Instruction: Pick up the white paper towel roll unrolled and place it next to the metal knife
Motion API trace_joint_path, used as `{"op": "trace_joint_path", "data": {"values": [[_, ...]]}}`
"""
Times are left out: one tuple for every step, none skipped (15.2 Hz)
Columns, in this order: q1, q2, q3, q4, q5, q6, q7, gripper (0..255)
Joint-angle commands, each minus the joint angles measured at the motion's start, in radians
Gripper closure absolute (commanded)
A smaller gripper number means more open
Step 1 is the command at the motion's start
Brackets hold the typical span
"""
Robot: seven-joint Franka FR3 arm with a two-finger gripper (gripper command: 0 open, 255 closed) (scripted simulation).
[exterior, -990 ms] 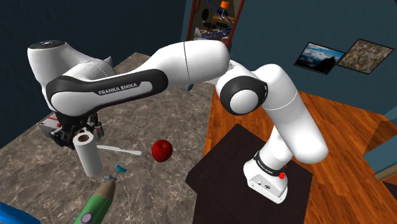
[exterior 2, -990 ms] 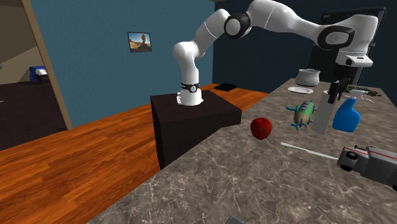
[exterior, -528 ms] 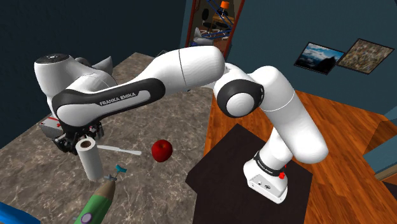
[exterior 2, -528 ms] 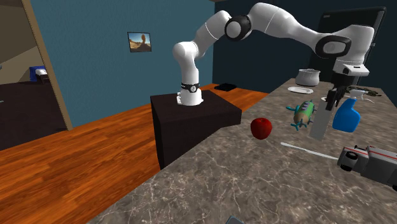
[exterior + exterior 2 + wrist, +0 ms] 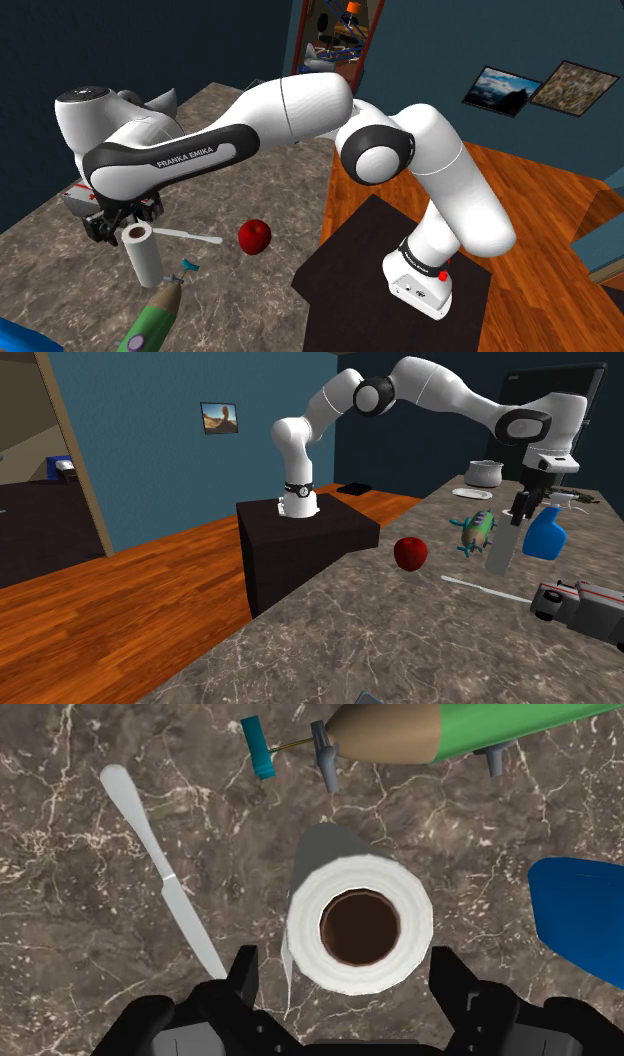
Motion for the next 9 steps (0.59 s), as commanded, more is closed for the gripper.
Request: {"op": "trace_joint_path", "data": {"values": [[0.0, 0.0, 0.0, 0.0, 0.0, 0.0, 0.0, 0], [0.0, 0.0, 0.0, 0.0, 0.0, 0.0, 0.0, 0], [0.0, 0.0, 0.0, 0.0, 0.0, 0.0, 0.0, 0], [0.0, 0.0, 0.0, 0.0, 0.0, 0.0, 0.0, 0], [-0.001, -0.014, 0.001, 0.009, 0.001, -0.023, -0.001, 0], [-0.002, -0.027, 0.002, 0.021, 0.002, -0.047, -0.001, 0], [-0.003, -0.038, 0.003, 0.036, 0.003, -0.073, -0.002, 0], [-0.003, -0.045, 0.003, 0.049, 0.004, -0.094, -0.002, 0], [-0.003, -0.045, 0.003, 0.049, 0.004, -0.094, -0.002, 0]]}}
